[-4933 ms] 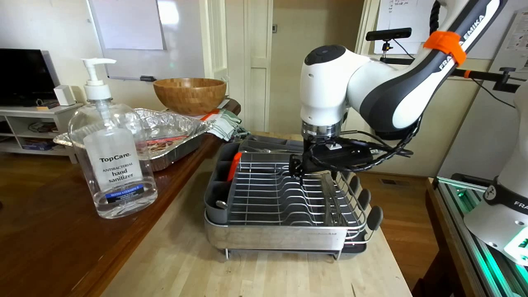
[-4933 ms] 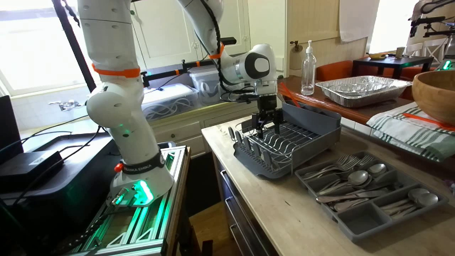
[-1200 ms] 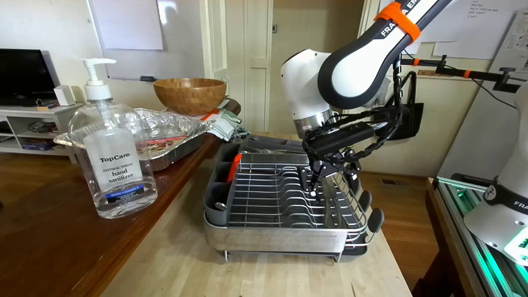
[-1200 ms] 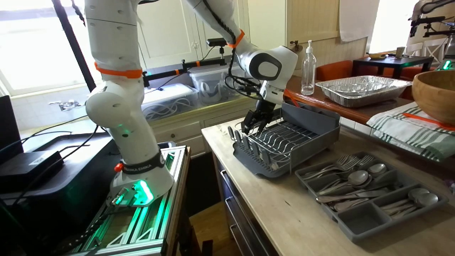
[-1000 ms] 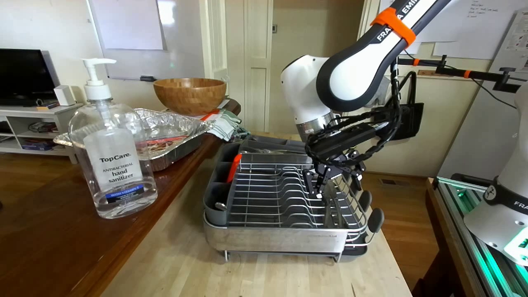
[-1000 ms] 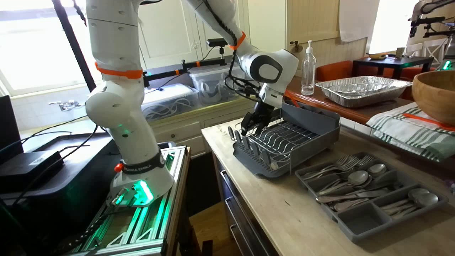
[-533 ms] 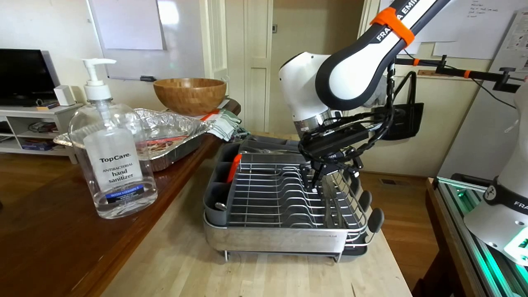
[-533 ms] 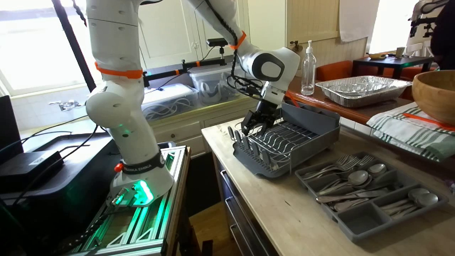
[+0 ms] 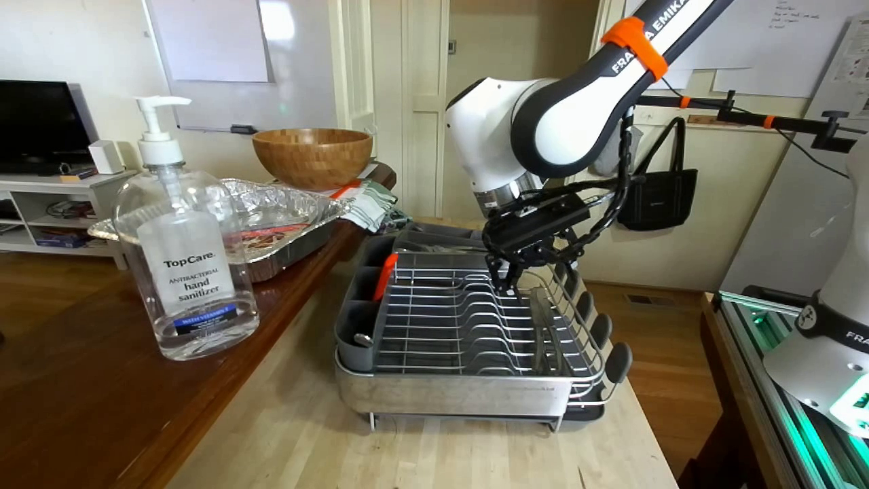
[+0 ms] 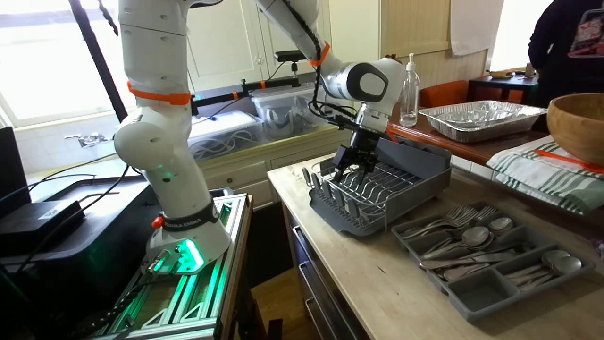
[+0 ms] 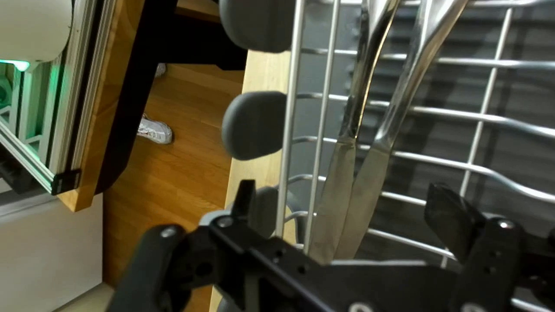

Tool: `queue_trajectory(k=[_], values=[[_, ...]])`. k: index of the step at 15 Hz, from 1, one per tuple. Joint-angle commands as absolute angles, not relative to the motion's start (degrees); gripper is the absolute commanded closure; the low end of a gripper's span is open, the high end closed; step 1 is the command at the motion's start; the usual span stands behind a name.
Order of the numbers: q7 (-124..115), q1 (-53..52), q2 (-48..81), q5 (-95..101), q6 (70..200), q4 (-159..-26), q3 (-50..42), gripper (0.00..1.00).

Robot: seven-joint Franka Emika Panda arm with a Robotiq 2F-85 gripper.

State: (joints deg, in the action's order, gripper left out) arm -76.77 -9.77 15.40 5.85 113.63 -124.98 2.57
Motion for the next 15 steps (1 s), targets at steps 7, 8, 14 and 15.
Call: queue_trajectory(k=[7,8,14,15], values=[[-79.1,-11.3,21.4,10.2,115.8,-122.1,1.9,0.0],[-79.3,-11.4,21.6,10.4,115.7,-121.9,1.9,0.0],[-79.1,-11.2,22.1,9.1,114.4,-120.8,2.1,0.02],[-78.5,-11.0,22.0,8.4,113.7,-120.4,2.2,0.02]])
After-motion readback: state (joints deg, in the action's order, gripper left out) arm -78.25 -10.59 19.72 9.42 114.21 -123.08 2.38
